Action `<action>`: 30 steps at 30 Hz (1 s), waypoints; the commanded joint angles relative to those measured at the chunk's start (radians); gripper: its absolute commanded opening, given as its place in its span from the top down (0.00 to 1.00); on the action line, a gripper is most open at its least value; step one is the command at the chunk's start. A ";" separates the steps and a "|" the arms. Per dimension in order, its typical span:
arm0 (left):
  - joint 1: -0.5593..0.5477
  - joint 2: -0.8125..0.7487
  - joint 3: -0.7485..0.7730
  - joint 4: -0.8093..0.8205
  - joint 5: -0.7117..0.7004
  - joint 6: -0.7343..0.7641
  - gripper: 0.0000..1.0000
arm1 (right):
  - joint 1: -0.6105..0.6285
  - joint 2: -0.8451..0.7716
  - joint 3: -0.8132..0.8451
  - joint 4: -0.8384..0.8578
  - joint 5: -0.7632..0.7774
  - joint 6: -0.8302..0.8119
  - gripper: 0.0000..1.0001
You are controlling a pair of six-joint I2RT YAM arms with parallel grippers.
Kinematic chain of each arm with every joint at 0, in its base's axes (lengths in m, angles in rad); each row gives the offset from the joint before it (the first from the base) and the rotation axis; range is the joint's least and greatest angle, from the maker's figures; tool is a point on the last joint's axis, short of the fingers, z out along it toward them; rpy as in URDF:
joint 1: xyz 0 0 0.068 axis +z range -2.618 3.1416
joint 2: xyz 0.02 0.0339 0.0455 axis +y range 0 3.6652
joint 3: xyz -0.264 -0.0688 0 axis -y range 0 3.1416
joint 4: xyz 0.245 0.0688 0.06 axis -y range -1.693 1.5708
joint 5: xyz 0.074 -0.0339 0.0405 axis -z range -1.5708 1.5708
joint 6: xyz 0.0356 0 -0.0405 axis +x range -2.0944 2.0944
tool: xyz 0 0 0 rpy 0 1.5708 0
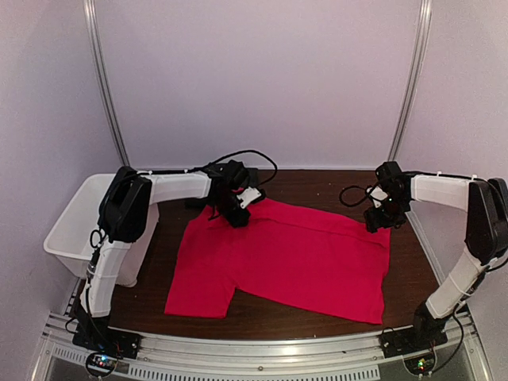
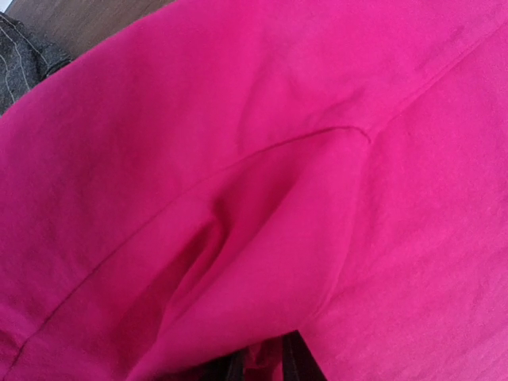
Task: Fold and stack the mixed laundry pile
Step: Adjust the 1/3-folded T-shirt at the center of the board.
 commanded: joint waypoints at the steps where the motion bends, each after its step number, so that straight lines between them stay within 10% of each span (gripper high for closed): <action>1: 0.020 0.033 0.016 -0.026 -0.018 -0.006 0.87 | -0.001 -0.023 -0.008 0.003 0.003 0.004 0.32; 6: 0.022 0.016 0.027 -0.029 -0.005 -0.004 1.00 | -0.001 -0.026 -0.006 0.002 0.001 0.005 0.32; 30: -0.021 -0.113 0.036 -0.072 0.253 -0.002 1.00 | -0.001 -0.037 -0.009 0.003 0.002 0.009 0.33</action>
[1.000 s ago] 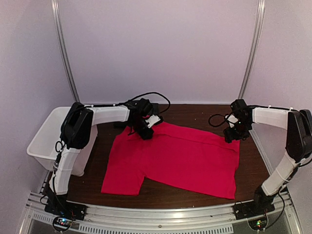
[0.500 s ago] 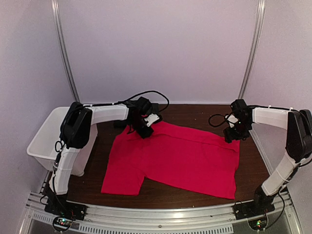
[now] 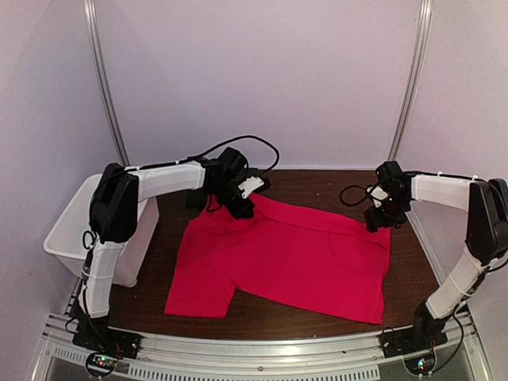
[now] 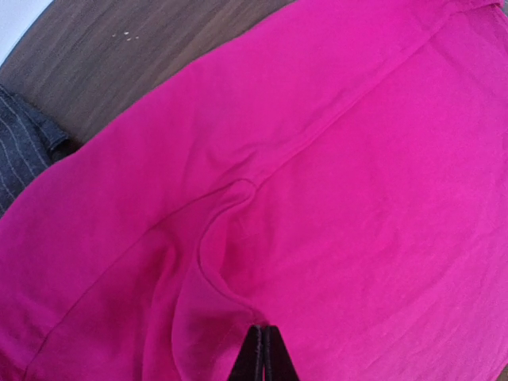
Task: Fold and stack the mixed laundry pile
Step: Adjust the 1/3-folded T-shirt at the center of the board.
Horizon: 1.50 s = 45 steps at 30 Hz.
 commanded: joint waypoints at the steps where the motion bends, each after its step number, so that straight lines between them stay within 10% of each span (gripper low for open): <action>1: -0.020 -0.023 0.015 -0.026 0.089 0.003 1.00 | -0.001 -0.034 -0.009 0.003 0.002 0.008 0.33; 4: -0.027 -0.010 0.022 -0.045 0.121 0.013 1.00 | -0.001 -0.038 -0.010 0.003 0.003 0.009 0.33; 12: 0.005 -0.171 -0.123 0.111 0.077 -0.106 0.52 | 0.001 -0.119 -0.060 0.066 -0.148 0.043 0.33; 28: 0.089 -0.561 -0.835 0.233 -0.325 -0.481 0.60 | 0.252 -0.080 -0.162 0.139 -0.225 0.196 0.39; 45: -0.184 -0.693 -1.215 0.172 -0.412 -0.885 0.80 | 0.234 0.156 -0.063 0.035 0.023 0.124 0.41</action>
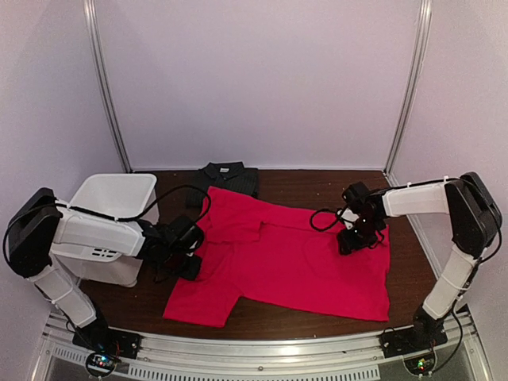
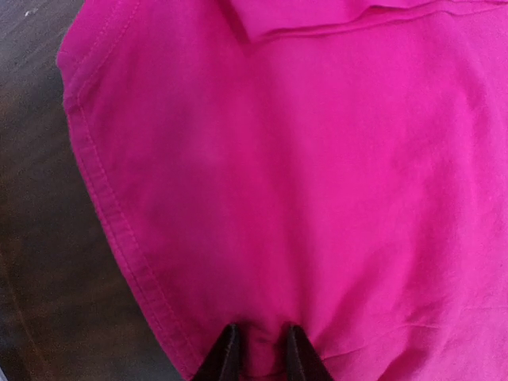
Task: Fold and stack the mixed laundry pile
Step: Adjust the 1/3-folded T-shirt at the center of the board.
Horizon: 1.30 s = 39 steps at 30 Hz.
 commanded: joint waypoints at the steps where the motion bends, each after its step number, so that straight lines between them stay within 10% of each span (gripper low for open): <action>1: -0.067 -0.046 -0.122 -0.123 -0.002 -0.182 0.81 | -0.010 0.067 0.036 -0.049 0.119 -0.040 0.41; 16: -0.119 -0.320 -0.080 -0.183 -0.007 -0.180 0.59 | 0.007 0.059 0.152 -0.032 -0.010 -0.111 0.37; 30: 0.200 0.146 0.352 0.091 0.101 0.070 0.57 | 0.004 -0.350 -0.092 0.044 -0.201 0.068 0.31; 39: 0.293 0.341 0.417 0.046 0.153 0.046 0.61 | -0.096 -0.242 -0.063 0.103 -0.174 0.040 0.32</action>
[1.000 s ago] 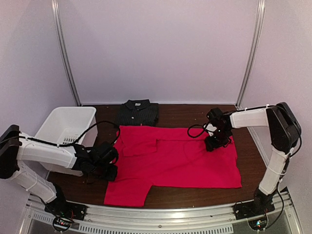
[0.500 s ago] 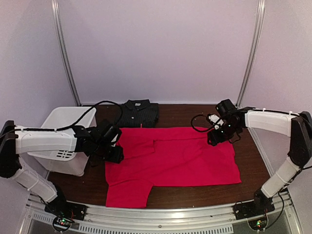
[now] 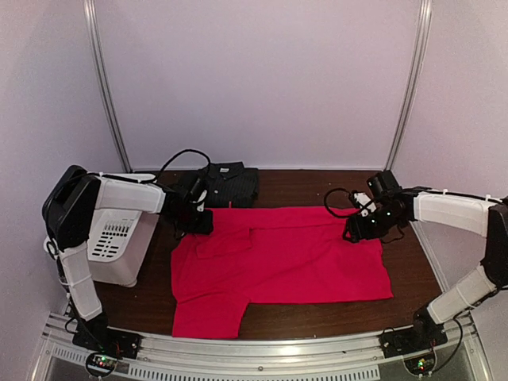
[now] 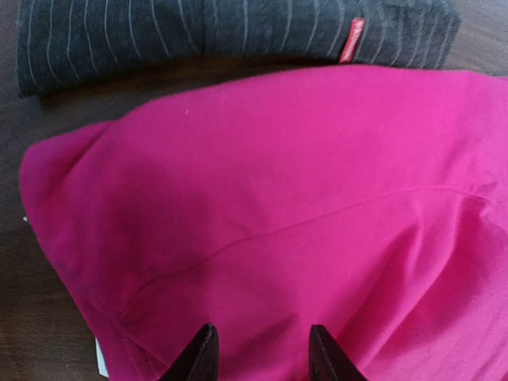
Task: Fold and stack the mixed laundry pile
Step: Adjust the 1/3-folded T-shirt at the center of the board.
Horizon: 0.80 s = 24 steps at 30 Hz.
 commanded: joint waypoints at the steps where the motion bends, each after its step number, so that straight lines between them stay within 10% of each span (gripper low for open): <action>1: 0.077 0.045 -0.016 -0.027 0.027 0.002 0.62 | -0.040 0.075 0.036 0.067 -0.019 -0.006 0.32; 14: 0.213 0.064 0.015 -0.062 0.058 0.102 0.62 | 0.010 0.156 -0.061 0.160 -0.167 0.032 0.38; 24: 0.096 -0.150 0.038 -0.074 0.143 0.224 0.51 | -0.082 0.211 0.156 0.066 0.082 -0.063 0.48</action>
